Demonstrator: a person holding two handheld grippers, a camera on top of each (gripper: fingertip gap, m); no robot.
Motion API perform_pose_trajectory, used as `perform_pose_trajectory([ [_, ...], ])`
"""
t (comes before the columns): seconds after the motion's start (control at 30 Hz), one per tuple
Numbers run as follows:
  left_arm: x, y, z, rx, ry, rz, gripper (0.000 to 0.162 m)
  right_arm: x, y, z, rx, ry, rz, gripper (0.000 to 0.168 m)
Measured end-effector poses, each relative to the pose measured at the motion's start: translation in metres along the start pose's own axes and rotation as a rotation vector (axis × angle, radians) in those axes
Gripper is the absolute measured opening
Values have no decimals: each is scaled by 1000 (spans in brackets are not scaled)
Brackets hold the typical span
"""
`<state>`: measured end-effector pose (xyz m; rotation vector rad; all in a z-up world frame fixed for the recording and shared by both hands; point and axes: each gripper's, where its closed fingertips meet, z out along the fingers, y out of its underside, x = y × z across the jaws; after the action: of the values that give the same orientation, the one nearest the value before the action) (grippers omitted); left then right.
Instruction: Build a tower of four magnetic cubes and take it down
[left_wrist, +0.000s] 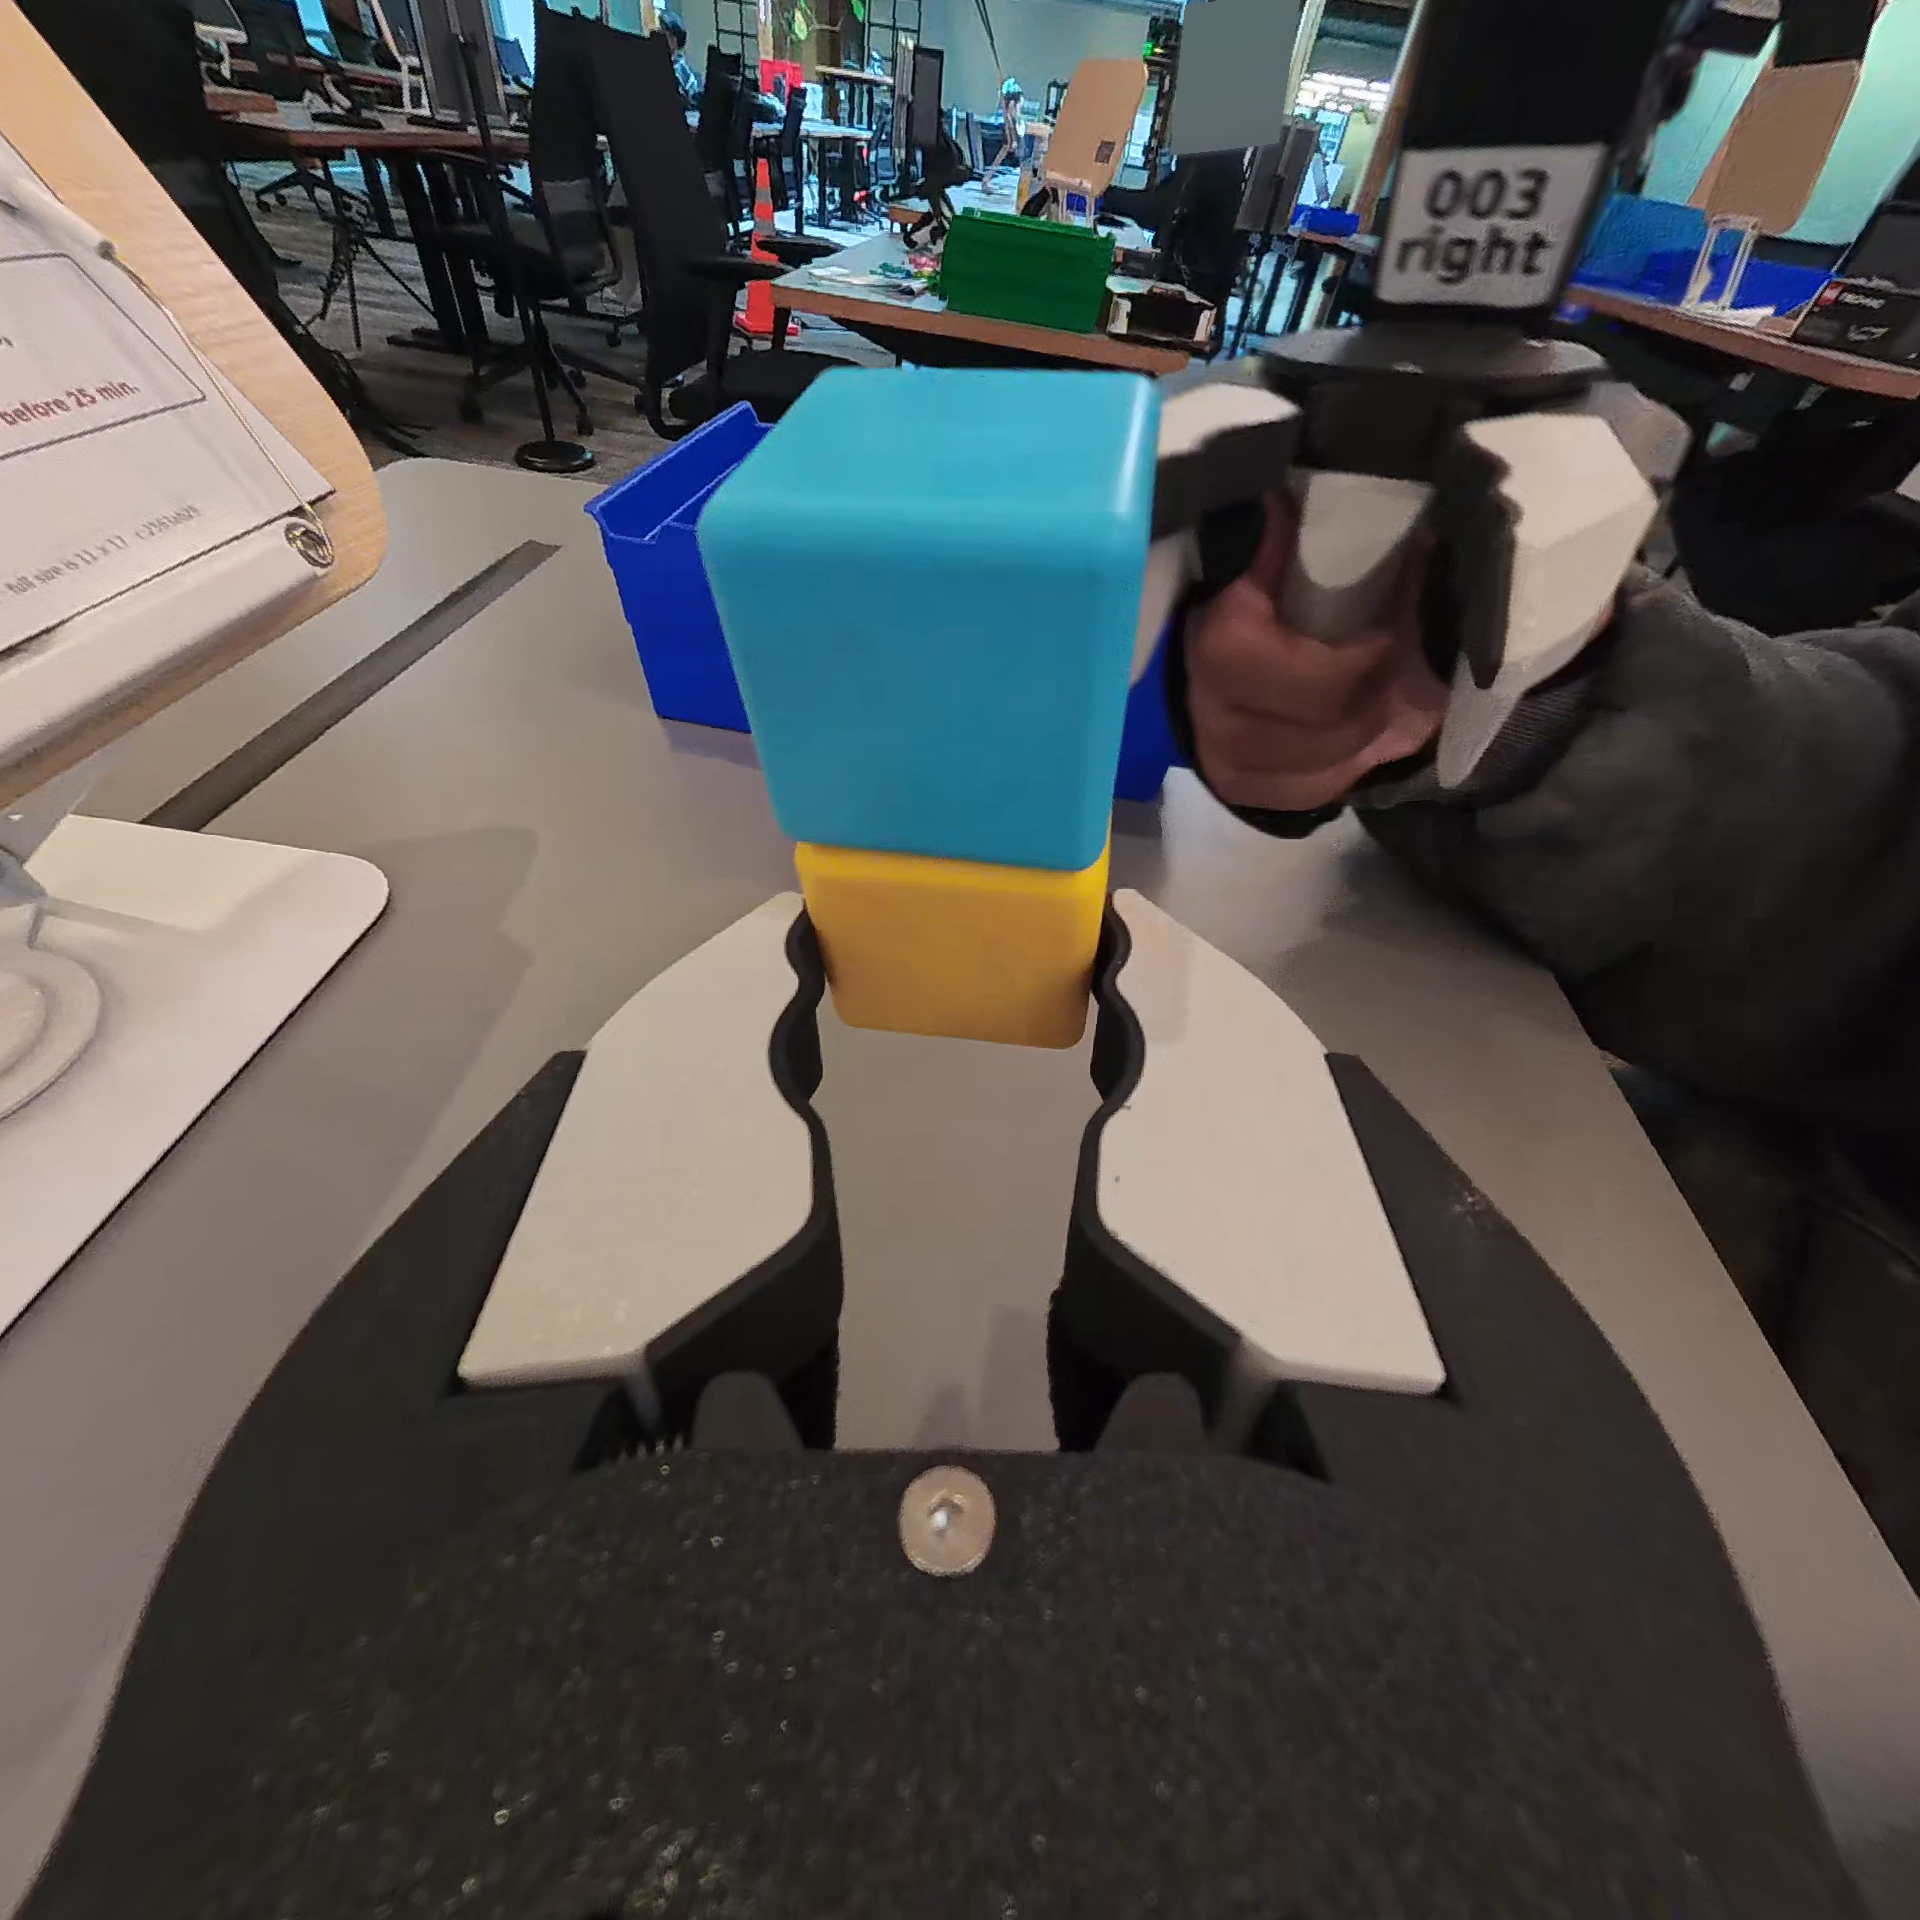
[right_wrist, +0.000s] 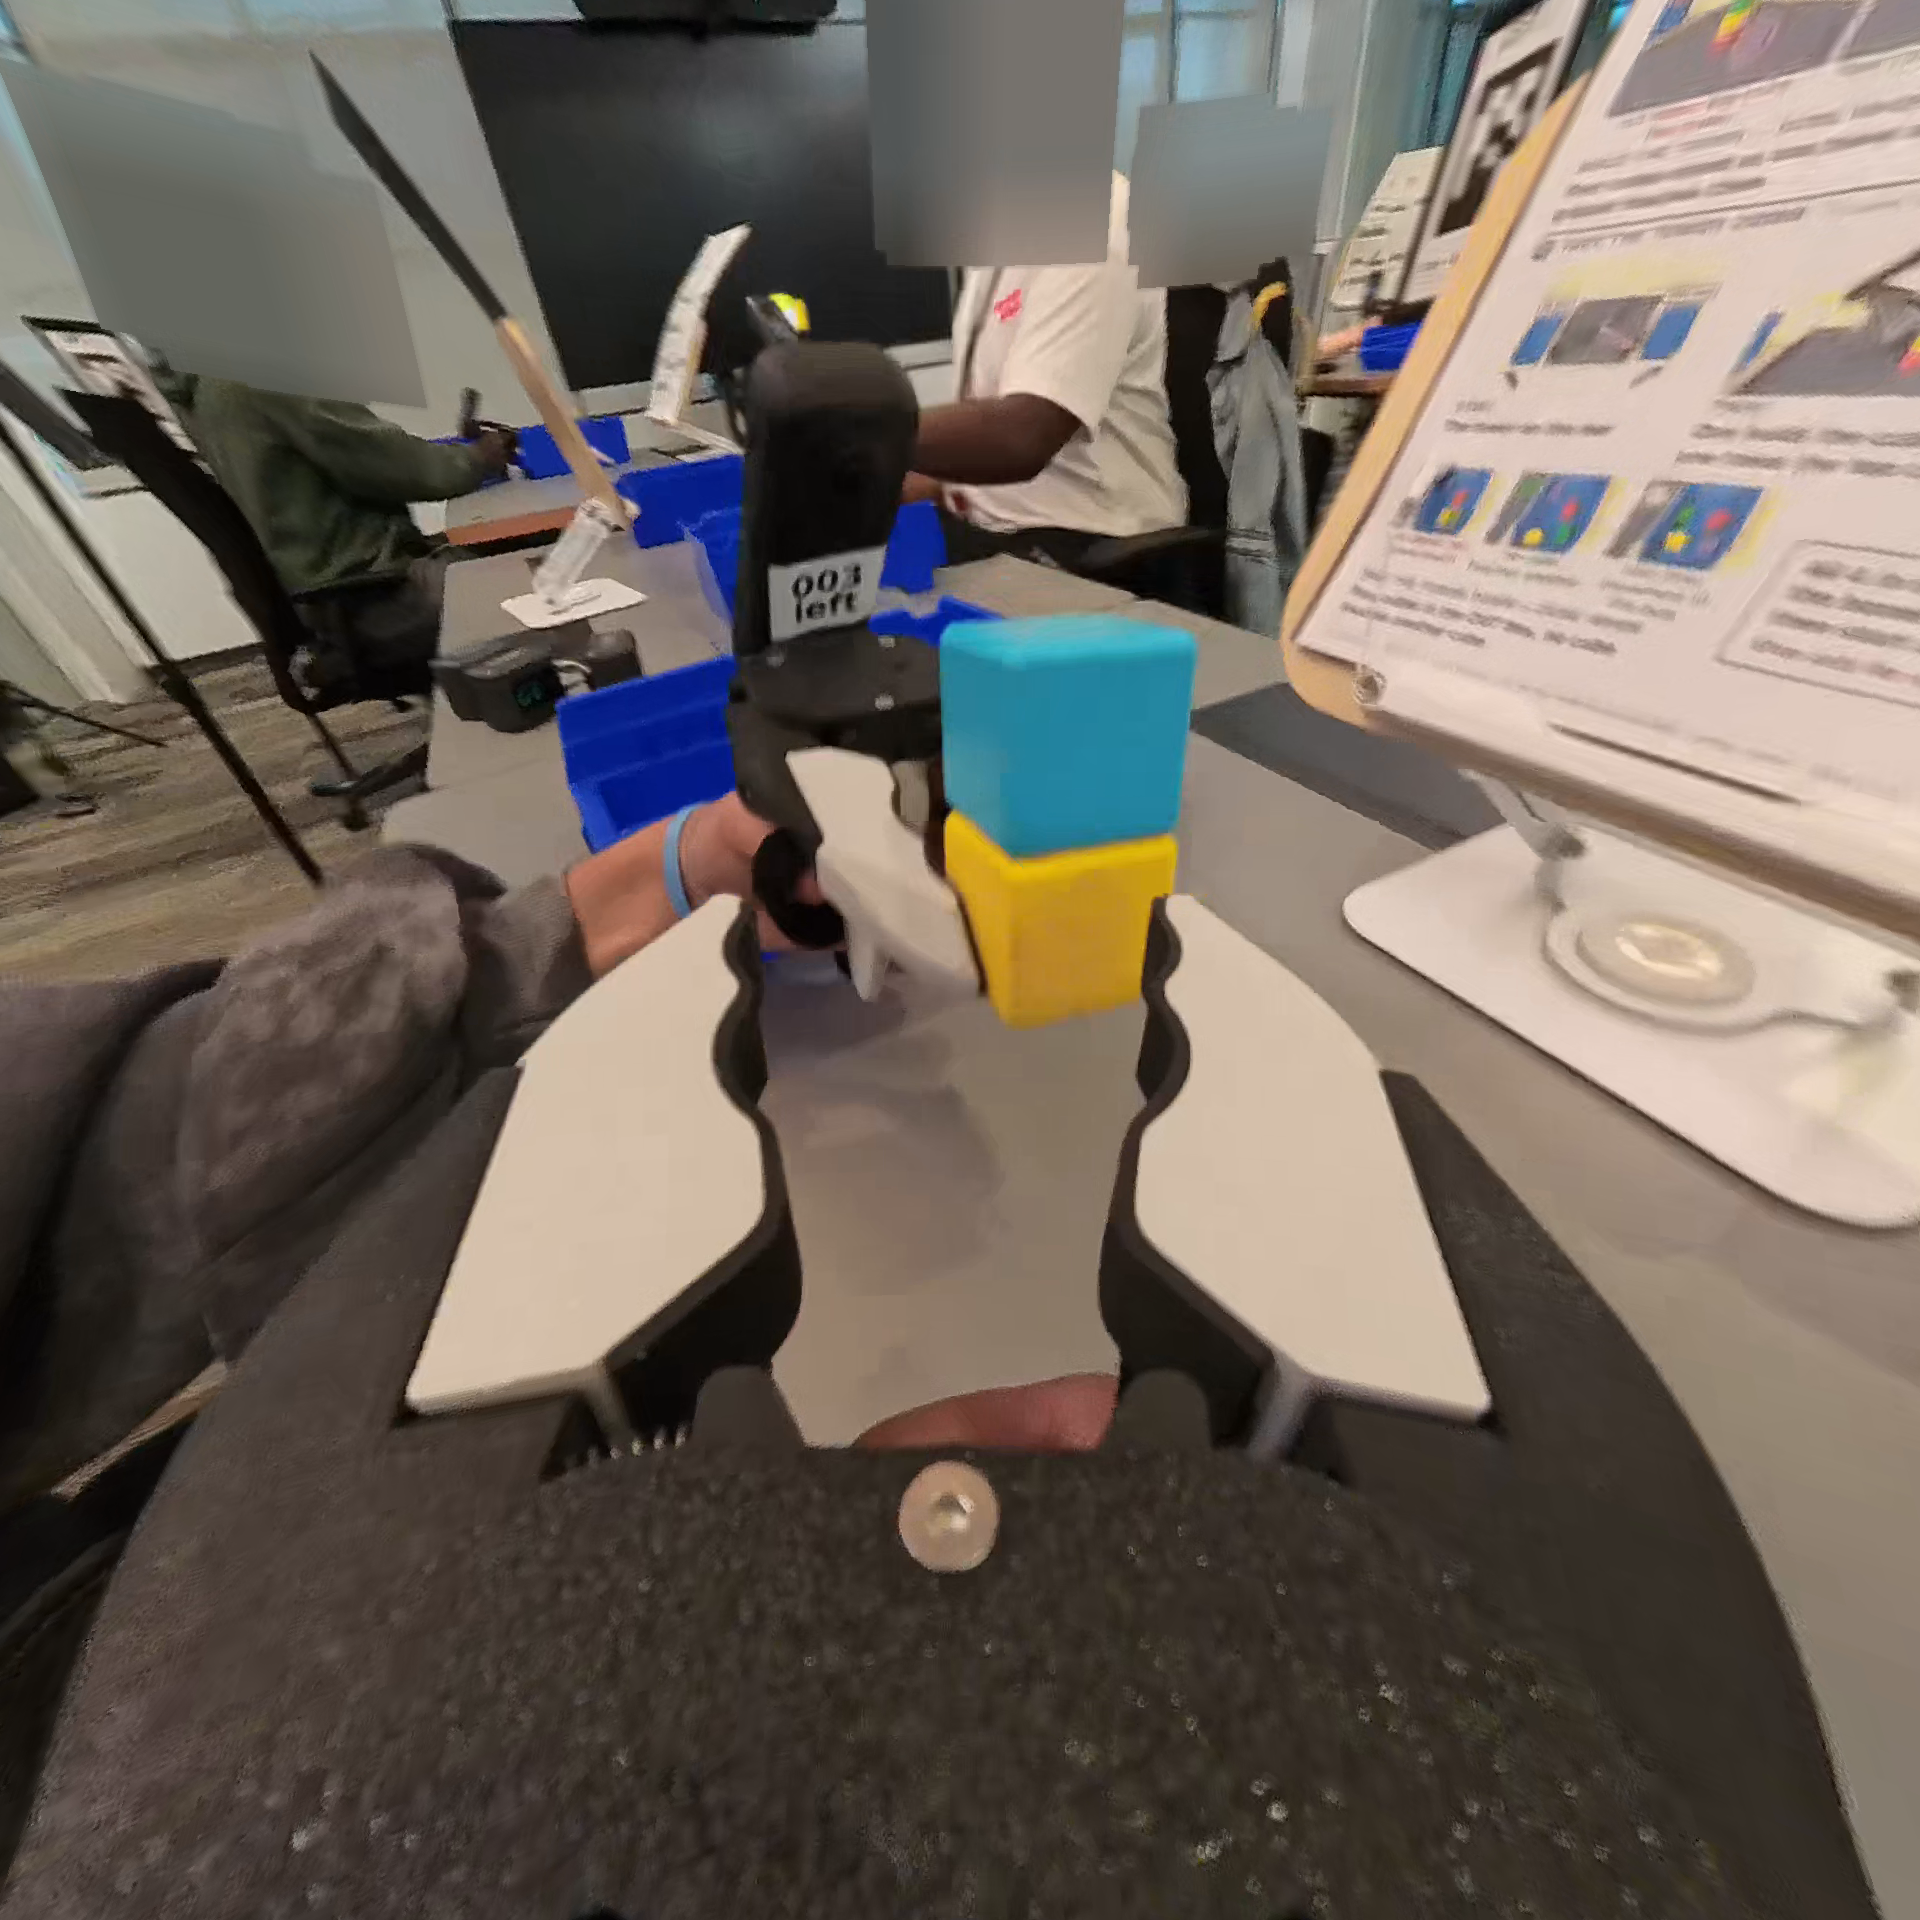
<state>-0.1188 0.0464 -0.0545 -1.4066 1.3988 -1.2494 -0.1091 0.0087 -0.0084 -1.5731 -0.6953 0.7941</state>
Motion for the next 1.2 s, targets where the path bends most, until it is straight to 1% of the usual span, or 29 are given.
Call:
perform_pose_trajectory([
  [0.1, 0, 1, 0, -10, -5, 5, 49, 15, -7, 22, -14, -63, 26, 77],
  [0.17, 0, 2, -1, -16, -4, 5, 49, 26, -6, 33, -26, -84, 32, 79],
  [0.27, 2, 3, -1, -29, 2, 9, 49, 28, -3, 44, -18, -142, 45, 77],
  [0.33, 4, 6, 1, -52, 8, 13, 49, 24, 0, 50, -5, -192, 60, 71],
  [0.43, 4, 12, 5, -88, 8, 10, 49, 19, 5, 54, 11, -235, 56, 51],
  [0.57, 3, 14, 8, -72, 21, 2, 49, 22, 6, 54, 31, -239, 70, 50],
  [0.63, 3, 19, 10, -88, 24, 15, 49, 24, -4, 50, 93, -254, 115, 50],
  [0.7, -3, 39, 15, -189, -6, 21, 49, 30, -25, 40, 191, -265, 164, 50],
  [0.73, -4, 44, 19, -203, -6, 16, 49, 32, -33, 36, 202, -255, 158, 50],
  [0.83, -2, 43, 22, -190, 15, 2, 49, 28, -61, 17, 223, -250, 112, 50],
  [0.9, -2, 38, 20, -168, 13, 3, 49, 24, -86, -4, 251, -228, 77, 50],
  [0.97, -4, 31, 17, -130, 6, -4, 49, 19, -102, -24, 226, -184, 24, 50],
  [1.03, -8, 26, 14, -102, -14, -5, 49, 15, -111, -43, 178, -106, -28, 50],
  [1.1, -14, 23, 11, -81, -45, -8, 49, 17, -112, -65, 100, 12, -72, 50],
  [1.2, -23, 22, 7, -80, -103, -7, 49, 43, -107, -114, -32, 313, -131, 50],
])
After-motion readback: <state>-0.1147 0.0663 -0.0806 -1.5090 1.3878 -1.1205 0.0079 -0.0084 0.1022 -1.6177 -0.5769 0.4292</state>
